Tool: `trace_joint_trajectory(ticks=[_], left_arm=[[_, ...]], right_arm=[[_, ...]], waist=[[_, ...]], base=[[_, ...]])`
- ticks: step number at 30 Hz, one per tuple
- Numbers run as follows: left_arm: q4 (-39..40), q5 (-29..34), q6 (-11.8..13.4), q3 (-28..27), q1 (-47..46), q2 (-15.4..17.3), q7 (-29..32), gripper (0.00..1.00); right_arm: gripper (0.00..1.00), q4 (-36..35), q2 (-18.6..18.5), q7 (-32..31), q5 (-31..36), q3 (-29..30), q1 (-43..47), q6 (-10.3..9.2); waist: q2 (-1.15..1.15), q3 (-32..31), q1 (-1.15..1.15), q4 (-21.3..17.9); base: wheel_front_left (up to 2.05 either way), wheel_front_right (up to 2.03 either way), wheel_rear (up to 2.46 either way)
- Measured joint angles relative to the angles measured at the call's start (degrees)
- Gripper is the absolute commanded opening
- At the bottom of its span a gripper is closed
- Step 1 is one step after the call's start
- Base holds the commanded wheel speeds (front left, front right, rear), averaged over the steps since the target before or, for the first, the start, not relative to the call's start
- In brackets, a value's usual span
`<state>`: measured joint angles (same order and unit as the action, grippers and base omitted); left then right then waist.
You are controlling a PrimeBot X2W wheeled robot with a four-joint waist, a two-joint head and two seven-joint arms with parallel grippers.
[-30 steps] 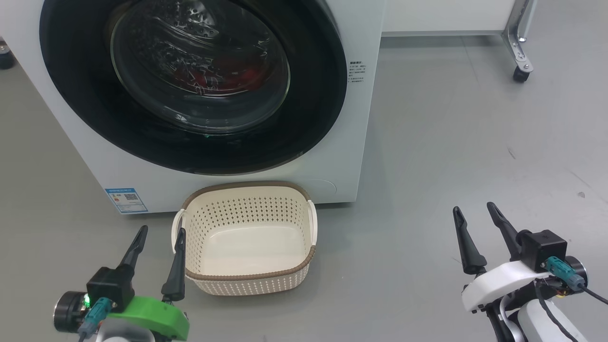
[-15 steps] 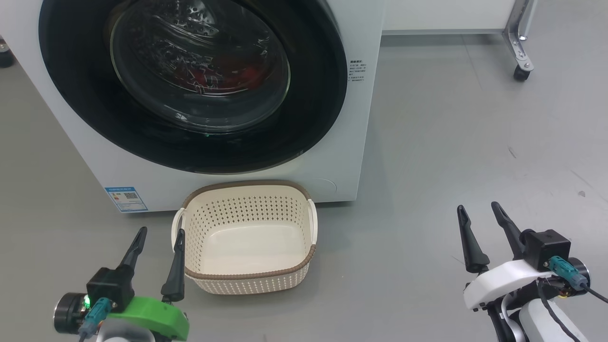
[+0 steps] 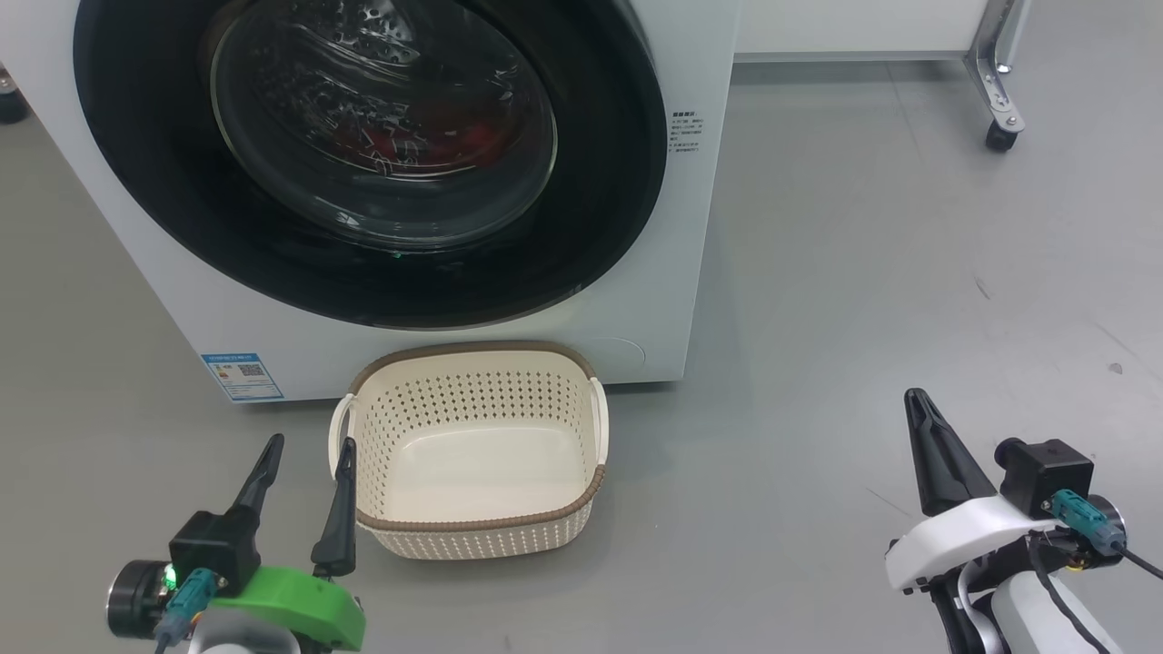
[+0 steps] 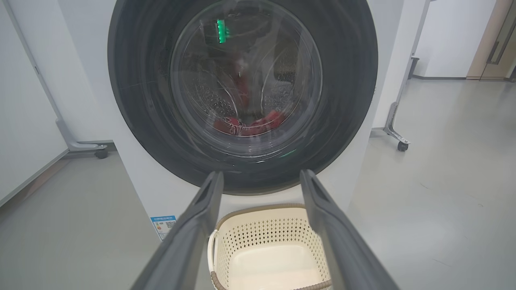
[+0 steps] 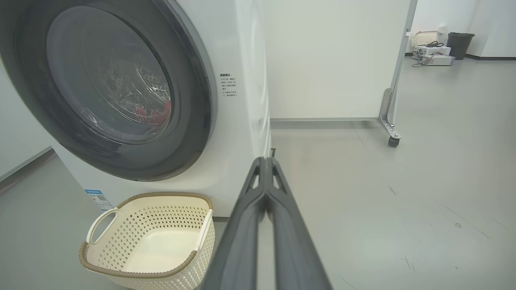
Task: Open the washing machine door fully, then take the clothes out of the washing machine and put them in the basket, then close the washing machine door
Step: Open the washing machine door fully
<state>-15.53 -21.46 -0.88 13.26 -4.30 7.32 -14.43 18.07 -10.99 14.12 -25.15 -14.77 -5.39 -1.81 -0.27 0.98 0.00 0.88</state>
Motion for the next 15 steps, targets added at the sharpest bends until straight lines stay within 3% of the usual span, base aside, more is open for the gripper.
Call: trace_joint_trajectory(ticks=[10, 15], left_arm=[[-0.29, 0.99, -0.45, -0.46, -0.16, -0.42, 0.0, 1.0], [-0.34, 1.25, -0.98, -0.85, -0.24, -0.7, 0.0, 1.0]], right_arm=[[0.0, 1.24, 0.16, 0.01, -0.91, 0.2, 0.0, 1.04], [0.0, 1.81, 2.01, -0.01, -5.72, 1.81, 0.0, 2.67]], waist=[[0.0, 0.19, 0.0, 0.17], [0.0, 0.43, 0.0, 0.28]], base=[[0.0, 0.0, 0.0], [0.0, 0.0, 0.0]])
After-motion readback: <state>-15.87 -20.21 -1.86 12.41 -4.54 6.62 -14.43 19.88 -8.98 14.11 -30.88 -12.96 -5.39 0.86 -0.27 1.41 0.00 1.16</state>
